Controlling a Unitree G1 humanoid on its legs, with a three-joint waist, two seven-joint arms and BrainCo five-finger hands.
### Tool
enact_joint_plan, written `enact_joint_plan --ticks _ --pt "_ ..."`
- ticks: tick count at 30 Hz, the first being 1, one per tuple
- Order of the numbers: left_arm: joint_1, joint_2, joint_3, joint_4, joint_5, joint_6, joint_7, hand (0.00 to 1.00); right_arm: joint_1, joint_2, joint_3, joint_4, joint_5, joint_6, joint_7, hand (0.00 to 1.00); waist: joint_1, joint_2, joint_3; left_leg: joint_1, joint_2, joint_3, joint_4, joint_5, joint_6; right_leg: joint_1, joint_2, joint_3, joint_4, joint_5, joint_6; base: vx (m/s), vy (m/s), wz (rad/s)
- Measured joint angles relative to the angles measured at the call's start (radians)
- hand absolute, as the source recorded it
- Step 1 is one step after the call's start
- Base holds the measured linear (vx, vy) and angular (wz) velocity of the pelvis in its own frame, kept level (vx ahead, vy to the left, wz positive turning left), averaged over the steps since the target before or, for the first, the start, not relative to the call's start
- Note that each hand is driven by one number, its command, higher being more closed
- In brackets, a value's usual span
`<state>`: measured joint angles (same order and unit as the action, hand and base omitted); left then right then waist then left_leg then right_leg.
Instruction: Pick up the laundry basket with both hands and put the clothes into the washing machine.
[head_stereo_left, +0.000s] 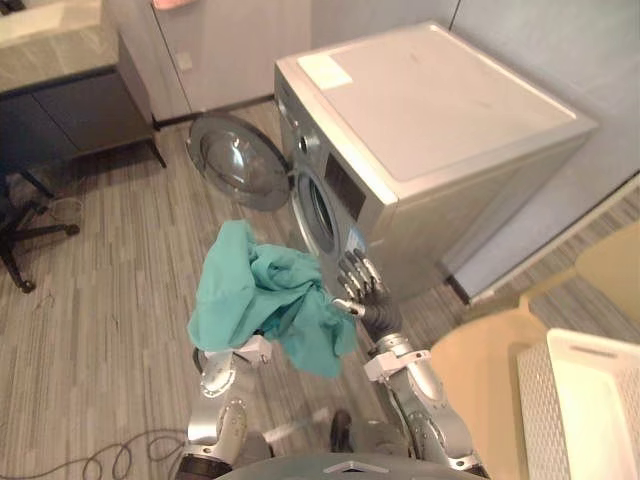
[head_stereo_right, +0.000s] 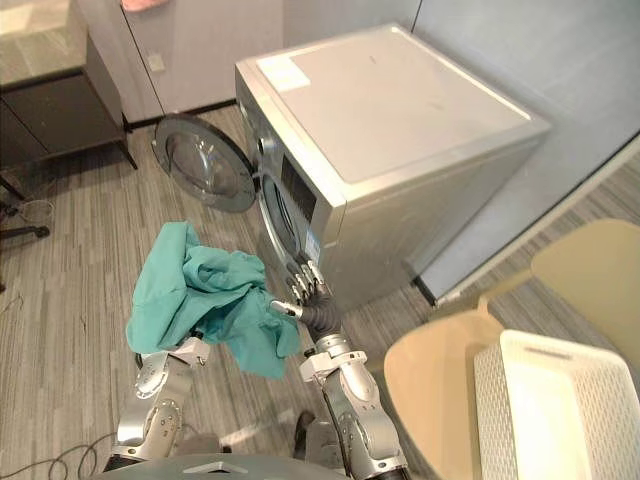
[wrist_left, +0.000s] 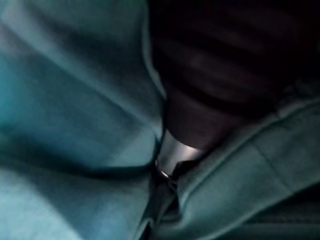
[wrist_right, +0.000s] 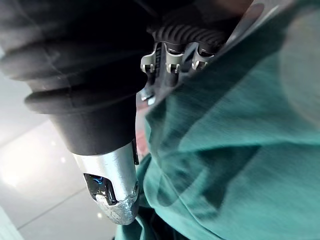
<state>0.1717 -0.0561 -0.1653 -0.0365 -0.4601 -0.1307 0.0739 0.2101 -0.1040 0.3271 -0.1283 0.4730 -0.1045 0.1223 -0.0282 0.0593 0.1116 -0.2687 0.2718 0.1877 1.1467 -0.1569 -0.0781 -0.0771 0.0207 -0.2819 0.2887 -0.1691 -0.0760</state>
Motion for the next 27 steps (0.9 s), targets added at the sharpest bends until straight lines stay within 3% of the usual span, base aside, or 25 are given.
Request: enact_joint_plan --ticks 1,3,4,6,10,11,12,13,14,15,17,18,20,21,23,24,25,26,27 --pt "0.008 -0.001 0.006 0.002 -0.010 0.000 0.006 1.00 0.006 0.001 0.015 0.030 -0.019 0.000 0.000 0.00 0.009 -0.003 0.001 -0.039 0.073 0.115 0.113 -0.018 0.045 0.040 0.005 0.020 -0.033 -0.006 -0.004 0.24 -0.063 -0.28" --pt "0.008 -0.001 0.005 0.010 -0.011 0.000 0.007 1.00 0.008 0.002 0.011 0.077 -0.090 0.004 -0.005 0.00 0.010 -0.002 0.001 -0.073 0.126 0.197 0.125 -0.045 0.094 0.068 0.004 0.027 -0.067 -0.006 -0.003 0.28 -0.040 -0.05" --pt "0.008 -0.002 0.006 0.010 -0.012 0.001 0.008 1.00 0.009 0.003 0.002 0.129 -0.138 0.010 -0.024 0.00 0.014 -0.002 0.001 -0.106 0.149 0.234 0.063 -0.057 0.099 0.089 -0.001 0.026 -0.093 -0.004 0.000 0.26 0.000 0.05" --pt "0.008 -0.001 0.006 0.013 -0.015 0.001 0.011 1.00 0.010 0.009 -0.014 0.178 -0.185 0.025 -0.043 0.00 0.022 -0.008 0.005 -0.112 0.146 0.257 -0.062 -0.063 0.088 0.110 -0.016 0.024 -0.108 -0.004 0.000 0.21 0.059 0.01" --pt "0.009 -0.001 0.000 0.019 -0.019 0.002 0.014 1.00 0.018 0.015 -0.046 0.236 -0.281 0.038 -0.068 0.00 0.017 -0.029 0.017 -0.079 0.065 0.277 -0.501 -0.028 0.051 0.163 -0.103 0.015 -0.106 -0.005 0.008 0.30 0.196 0.08" --pt "0.011 -0.002 -0.003 0.019 -0.019 0.002 0.016 1.00 0.023 0.015 -0.049 0.246 -0.292 0.038 -0.069 0.00 0.018 -0.026 0.015 -0.065 0.043 0.275 -0.610 0.014 0.052 0.174 -0.122 0.013 -0.102 -0.009 0.050 0.35 0.339 0.00" --pt "0.020 -0.003 -0.011 0.018 -0.019 0.001 0.023 1.00 0.031 0.013 -0.052 0.262 -0.315 0.041 -0.070 0.00 0.018 -0.008 0.003 -0.041 0.014 0.254 -0.757 0.148 0.063 0.191 -0.135 0.011 -0.101 -0.026 0.104 0.31 0.327 -0.03" --pt "0.026 -0.003 -0.019 0.017 -0.019 0.001 0.027 1.00 0.038 0.010 -0.054 0.265 -0.324 0.042 -0.071 0.00 0.019 0.012 -0.009 -0.036 0.012 0.233 -0.807 0.259 0.079 0.199 -0.132 0.011 -0.102 -0.040 0.131 0.35 0.371 0.11" --pt "0.036 0.010 -0.028 0.021 -0.019 0.001 0.030 1.00 0.041 0.026 -0.053 0.307 -0.324 0.043 -0.074 0.00 0.007 0.003 -0.025 -0.034 -0.019 0.214 -0.814 0.231 0.045 0.217 -0.158 0.001 -0.101 -0.080 0.191 0.33 0.342 0.39" --pt "0.028 0.023 -0.027 0.028 -0.019 0.003 0.036 1.00 0.028 0.059 -0.049 0.345 -0.324 0.049 -0.077 0.00 0.004 -0.037 -0.022 -0.036 -0.064 0.211 -0.827 0.232 0.070 0.210 -0.196 -0.019 -0.090 -0.066 0.203 0.31 0.308 0.47" --pt "0.026 0.033 -0.030 0.026 -0.019 0.003 0.040 1.00 0.021 0.073 -0.034 0.370 -0.325 0.050 -0.078 0.00 0.013 -0.063 -0.017 -0.036 -0.100 0.186 -0.861 0.230 0.075 0.214 -0.209 -0.059 -0.091 -0.014 0.211 0.20 0.217 0.63" --pt "0.034 0.040 -0.039 0.026 -0.018 0.003 0.044 1.00 0.020 0.089 -0.033 0.383 -0.335 0.051 -0.078 0.00 0.013 -0.068 -0.019 -0.034 -0.124 0.159 -0.879 0.229 0.079 0.219 -0.220 -0.085 -0.089 0.026 0.223 0.21 0.243 0.73" --pt "0.040 0.041 -0.044 0.026 -0.018 0.003 0.044 1.00 0.021 0.095 -0.035 0.385 -0.360 0.051 -0.077 0.00 0.016 -0.071 -0.017 -0.026 -0.165 0.131 -0.885 0.211 0.086 0.231 -0.246 -0.103 -0.059 0.049 0.234 0.18 0.249 0.70" --pt "0.043 0.045 -0.059 0.030 -0.017 0.004 0.042 1.00 0.018 0.087 -0.053 0.401 -0.373 0.051 -0.078 0.00 0.013 -0.072 -0.016 -0.011 -0.218 0.113 -0.885 0.187 0.111 0.213 -0.300 -0.112 0.052 0.051 0.232 0.16 0.241 0.77" --pt "0.051 0.047 -0.074 0.032 -0.014 0.006 0.031 1.00 0.010 0.074 -0.068 0.436 -0.402 0.057 -0.080 0.00 0.008 -0.073 -0.015 0.021 -0.265 0.111 -0.890 0.164 0.142 0.152 -0.373 -0.093 0.238 0.083 0.186 0.16 0.215 0.53" --pt "0.054 0.047 -0.080 0.033 -0.012 0.011 0.022 1.00 0.007 0.064 -0.065 0.456 -0.404 0.062 -0.080 0.00 0.004 -0.070 -0.011 0.046 -0.287 0.111 -0.893 0.146 0.155 0.103 -0.418 -0.070 0.359 0.141 0.119 0.22 0.267 0.24" --pt "0.060 0.044 -0.082 0.033 -0.009 0.013 0.014 1.00 -0.001 0.056 -0.064 0.483 -0.413 0.068 -0.080 0.00 0.001 -0.065 -0.006 0.083 -0.304 0.114 -0.908 0.112 0.165 0.028 -0.467 -0.044 0.527 0.220 -0.018 0.22 0.278 0.09" --pt "0.060 0.050 -0.069 0.039 -0.007 0.013 0.009 1.00 -0.013 0.057 -0.062 0.504 -0.437 0.070 -0.081 0.00 -0.003 -0.062 0.003 0.107 -0.308 0.120 -0.912 0.089 0.146 -0.039 -0.477 -0.023 0.642 0.175 -0.055 0.22 0.269 -0.12" --pt "0.059 0.054 -0.057 0.052 -0.006 0.013 0.010 1.00 -0.026 0.058 -0.054 0.522 -0.443 0.070 -0.081 0.00 -0.006 -0.054 0.015 0.142 -0.307 0.127 -0.936 0.085 0.142 -0.102 -0.452 -0.001 0.706 0.114 -0.030 0.21 0.237 -0.32"
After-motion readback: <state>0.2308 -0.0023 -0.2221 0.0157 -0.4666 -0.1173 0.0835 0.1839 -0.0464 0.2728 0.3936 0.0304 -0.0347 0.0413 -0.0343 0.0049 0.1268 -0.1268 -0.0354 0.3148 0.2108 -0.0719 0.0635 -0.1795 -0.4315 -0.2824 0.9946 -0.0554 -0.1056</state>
